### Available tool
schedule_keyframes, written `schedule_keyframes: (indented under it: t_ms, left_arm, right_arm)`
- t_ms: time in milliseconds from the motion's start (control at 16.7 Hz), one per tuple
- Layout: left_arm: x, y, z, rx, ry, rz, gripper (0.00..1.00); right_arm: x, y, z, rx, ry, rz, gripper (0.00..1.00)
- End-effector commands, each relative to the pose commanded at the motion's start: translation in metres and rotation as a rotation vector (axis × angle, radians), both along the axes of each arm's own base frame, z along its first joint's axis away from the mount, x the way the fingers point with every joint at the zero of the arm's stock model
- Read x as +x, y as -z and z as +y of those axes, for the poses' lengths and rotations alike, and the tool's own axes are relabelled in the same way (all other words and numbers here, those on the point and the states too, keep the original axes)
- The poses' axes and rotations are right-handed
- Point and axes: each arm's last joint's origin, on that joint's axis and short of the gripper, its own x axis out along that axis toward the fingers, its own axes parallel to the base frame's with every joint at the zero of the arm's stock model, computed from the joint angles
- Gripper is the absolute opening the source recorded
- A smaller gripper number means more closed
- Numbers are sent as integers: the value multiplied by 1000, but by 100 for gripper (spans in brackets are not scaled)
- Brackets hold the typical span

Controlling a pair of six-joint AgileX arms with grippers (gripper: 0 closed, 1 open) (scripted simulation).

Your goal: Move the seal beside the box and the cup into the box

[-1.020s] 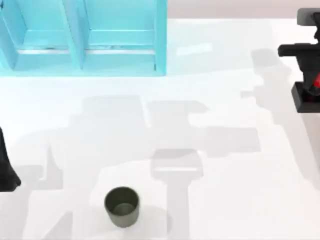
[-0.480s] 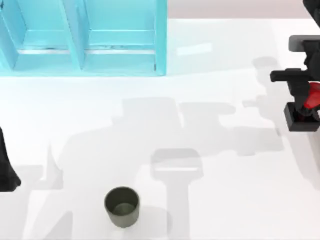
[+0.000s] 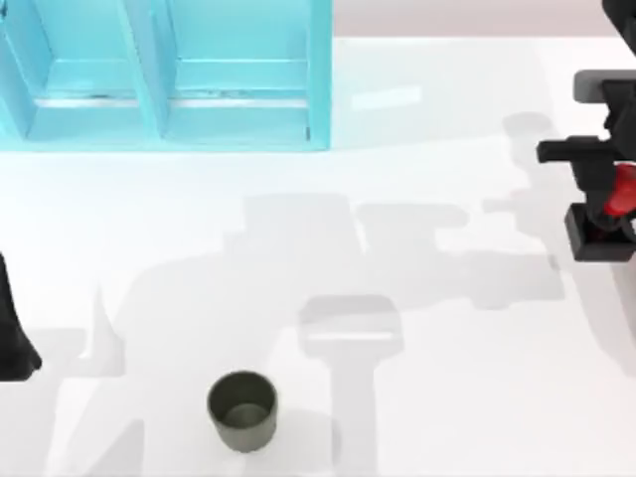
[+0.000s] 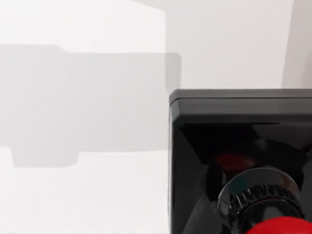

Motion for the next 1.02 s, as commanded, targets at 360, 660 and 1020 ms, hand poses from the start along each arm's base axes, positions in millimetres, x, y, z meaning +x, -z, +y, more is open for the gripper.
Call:
schedule_keyframes:
  t_ms: [360, 660, 1020]
  left_arm:
    - [0, 0, 0, 0, 0, 0, 100]
    - [0, 0, 0, 0, 0, 0, 100]
    - [0, 0, 0, 0, 0, 0, 100]
  right_arm:
    - [0, 0, 0, 0, 0, 0, 90]
    - [0, 0, 0, 0, 0, 0, 100]
    - [0, -1, 0, 0, -1, 0, 100]
